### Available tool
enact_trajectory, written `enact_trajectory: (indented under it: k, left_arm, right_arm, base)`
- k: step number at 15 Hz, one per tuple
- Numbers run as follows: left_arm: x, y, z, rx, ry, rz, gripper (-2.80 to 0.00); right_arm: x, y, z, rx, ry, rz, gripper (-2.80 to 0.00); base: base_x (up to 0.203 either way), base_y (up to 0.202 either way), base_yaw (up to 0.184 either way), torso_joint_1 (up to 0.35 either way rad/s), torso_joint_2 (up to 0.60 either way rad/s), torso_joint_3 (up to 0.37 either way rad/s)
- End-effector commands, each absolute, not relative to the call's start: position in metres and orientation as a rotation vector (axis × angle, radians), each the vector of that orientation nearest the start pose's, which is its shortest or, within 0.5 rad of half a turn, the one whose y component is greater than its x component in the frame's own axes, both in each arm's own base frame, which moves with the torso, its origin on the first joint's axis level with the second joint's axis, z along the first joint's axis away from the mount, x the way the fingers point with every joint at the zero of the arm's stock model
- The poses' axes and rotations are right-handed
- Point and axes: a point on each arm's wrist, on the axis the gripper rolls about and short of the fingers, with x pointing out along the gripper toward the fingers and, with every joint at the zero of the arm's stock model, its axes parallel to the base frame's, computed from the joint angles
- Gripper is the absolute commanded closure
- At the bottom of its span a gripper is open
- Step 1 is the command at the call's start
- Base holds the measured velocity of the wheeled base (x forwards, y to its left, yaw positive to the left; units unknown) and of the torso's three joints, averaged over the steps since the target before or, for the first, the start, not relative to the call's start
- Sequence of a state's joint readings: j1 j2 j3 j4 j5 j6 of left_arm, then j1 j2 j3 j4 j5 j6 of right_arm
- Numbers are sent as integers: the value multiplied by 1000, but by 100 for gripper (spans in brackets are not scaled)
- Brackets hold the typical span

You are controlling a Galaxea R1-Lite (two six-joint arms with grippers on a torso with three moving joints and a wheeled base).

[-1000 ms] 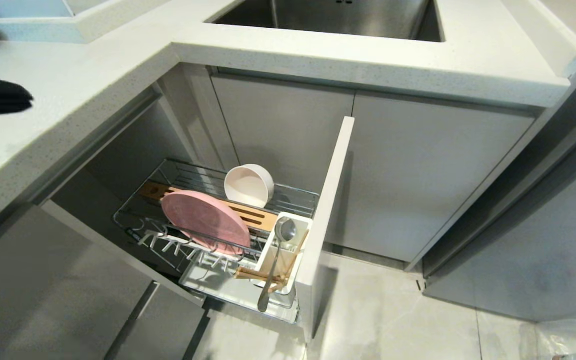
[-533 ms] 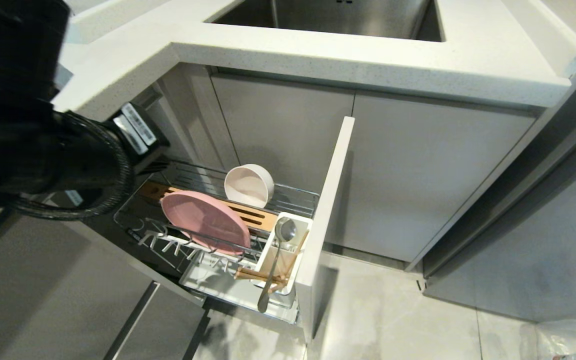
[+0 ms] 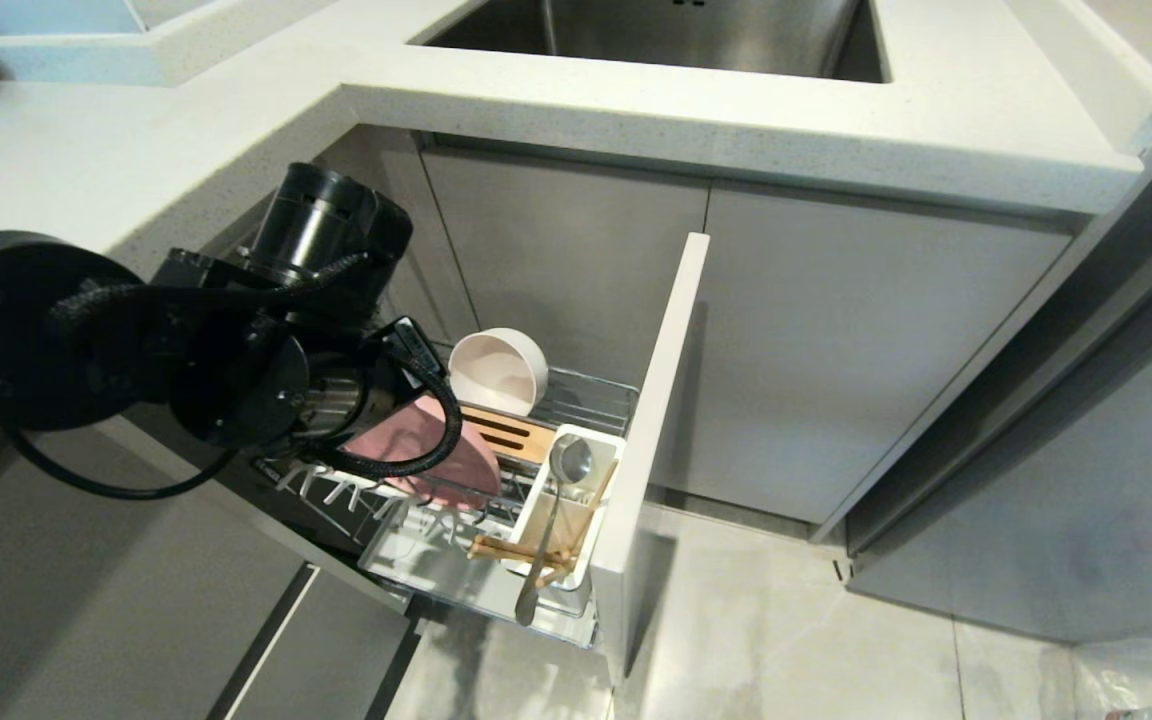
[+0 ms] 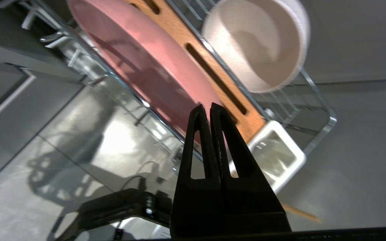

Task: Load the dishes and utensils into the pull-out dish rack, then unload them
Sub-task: Take the plate out of the cupboard

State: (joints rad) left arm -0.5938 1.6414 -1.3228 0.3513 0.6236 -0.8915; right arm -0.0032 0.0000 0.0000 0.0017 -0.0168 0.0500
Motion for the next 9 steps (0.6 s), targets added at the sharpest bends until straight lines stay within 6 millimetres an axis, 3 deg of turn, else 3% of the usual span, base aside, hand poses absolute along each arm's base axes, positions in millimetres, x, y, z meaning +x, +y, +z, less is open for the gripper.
enact_trajectory:
  k: [1,6,9]
  left_arm:
    - [254,-153,246,-471,499,290,-280]
    - [257,-155,244,-491,500,297,-280]
    - [270,-153,235,-494,503,327,-280]
  right_arm:
    - [-23,0,75,51,3,-20,0]
    - [-23,0,75,51,3,-20,0]
    - [-23,0,75,51,3,-20,0]
  base:
    - [0,0,0,0,0,0]
    - [0,0,0,0,0,0]
    - [0,0,0,0,0,0]
